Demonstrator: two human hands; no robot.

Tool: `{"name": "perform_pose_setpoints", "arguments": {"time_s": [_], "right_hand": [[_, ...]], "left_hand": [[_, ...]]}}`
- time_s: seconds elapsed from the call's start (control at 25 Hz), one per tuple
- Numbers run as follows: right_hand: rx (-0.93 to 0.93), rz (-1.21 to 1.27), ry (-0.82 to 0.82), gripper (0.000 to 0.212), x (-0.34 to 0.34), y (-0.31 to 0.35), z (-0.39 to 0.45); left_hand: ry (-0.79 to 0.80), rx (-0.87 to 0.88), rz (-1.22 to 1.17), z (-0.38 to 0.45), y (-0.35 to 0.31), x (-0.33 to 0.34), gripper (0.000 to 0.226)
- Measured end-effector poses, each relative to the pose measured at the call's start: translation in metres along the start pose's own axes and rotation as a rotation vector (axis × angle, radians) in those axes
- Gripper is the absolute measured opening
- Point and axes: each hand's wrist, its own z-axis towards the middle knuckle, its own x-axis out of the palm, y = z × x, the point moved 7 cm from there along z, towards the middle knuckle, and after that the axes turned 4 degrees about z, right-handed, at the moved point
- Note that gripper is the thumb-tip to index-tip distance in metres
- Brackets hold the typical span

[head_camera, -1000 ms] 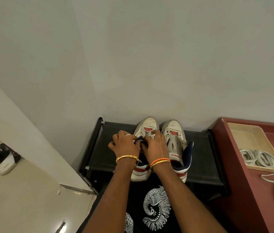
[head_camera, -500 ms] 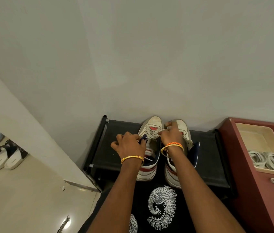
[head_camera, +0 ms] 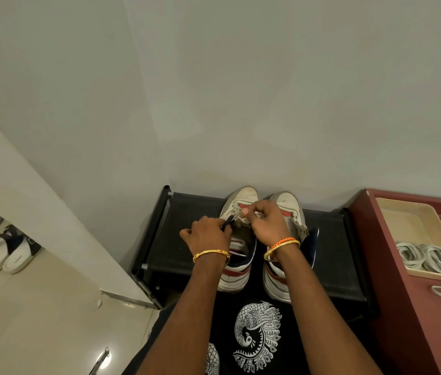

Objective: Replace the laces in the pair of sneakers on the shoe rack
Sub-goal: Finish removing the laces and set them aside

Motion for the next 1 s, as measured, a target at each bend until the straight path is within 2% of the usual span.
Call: {"name": "perform_pose_setpoints", "arguments": {"time_s": [0.12,0.2,0.24,0.28,0.32,0.4,0.44,0.52,0.6,0.64,0.72,0.8,0.88,1.0], "right_hand": [[0.046,0.508,-0.093,0.025,-0.029,0.015,-0.003],[0.129,0.865,-0.092,0.028,-0.037,0.013,-0.005],[0.188,0.982,-0.09,0.027,-0.037,0.009,-0.007],[0.228,0.987,-0.113,0.024,-0.036,0.004,-0.008],[0.229,0.855,-0.154,0.018,-0.037,0.0,-0.008],[0.16,0.379,-0.194,0.007,-0.04,-0.002,-0.007],[0.115,0.13,-0.169,0.017,-0.036,-0.001,-0.007],[0.001,-0.294,-0.024,0.028,-0.016,0.005,-0.006],[-0.092,-0.666,0.097,0.026,0.005,0.009,-0.009],[-0.113,-0.751,0.116,0.024,0.011,0.009,-0.008],[-0.101,-0.698,0.106,0.019,0.011,0.006,-0.006],[-0.091,-0.497,0.036,0.011,0.003,0.007,-0.007],[-0.097,-0.279,-0.103,0.004,-0.017,0.015,-0.01],[-0.112,0.056,-0.344,0.012,-0.064,0.033,-0.012]], "left_hand": [[0.002,-0.017,0.004,0.001,0.003,0.001,0.029],[0.008,-0.022,0.01,0.003,0.003,0.003,0.028],[0.008,-0.019,0.011,0.003,0.002,0.004,0.028],[0.008,-0.013,0.008,0.003,0.001,0.006,0.028],[0.005,-0.008,0.001,0.003,0.0,0.007,0.028],[0.004,-0.003,-0.03,0.004,-0.001,0.01,0.027],[0.009,0.005,-0.045,0.004,-0.001,0.012,0.028],[0.014,0.024,-0.078,0.006,-0.001,0.015,0.029],[0.029,0.032,-0.143,0.006,0.0,0.015,0.03],[0.034,0.034,-0.168,0.005,0.0,0.014,0.03],[0.028,0.046,-0.161,0.004,-0.001,0.01,0.029],[0.018,0.047,-0.131,0.003,-0.001,0.008,0.03],[0.016,0.025,-0.12,0.003,0.0,0.008,0.03],[0.021,-0.014,-0.111,0.005,0.002,0.009,0.03]]}}
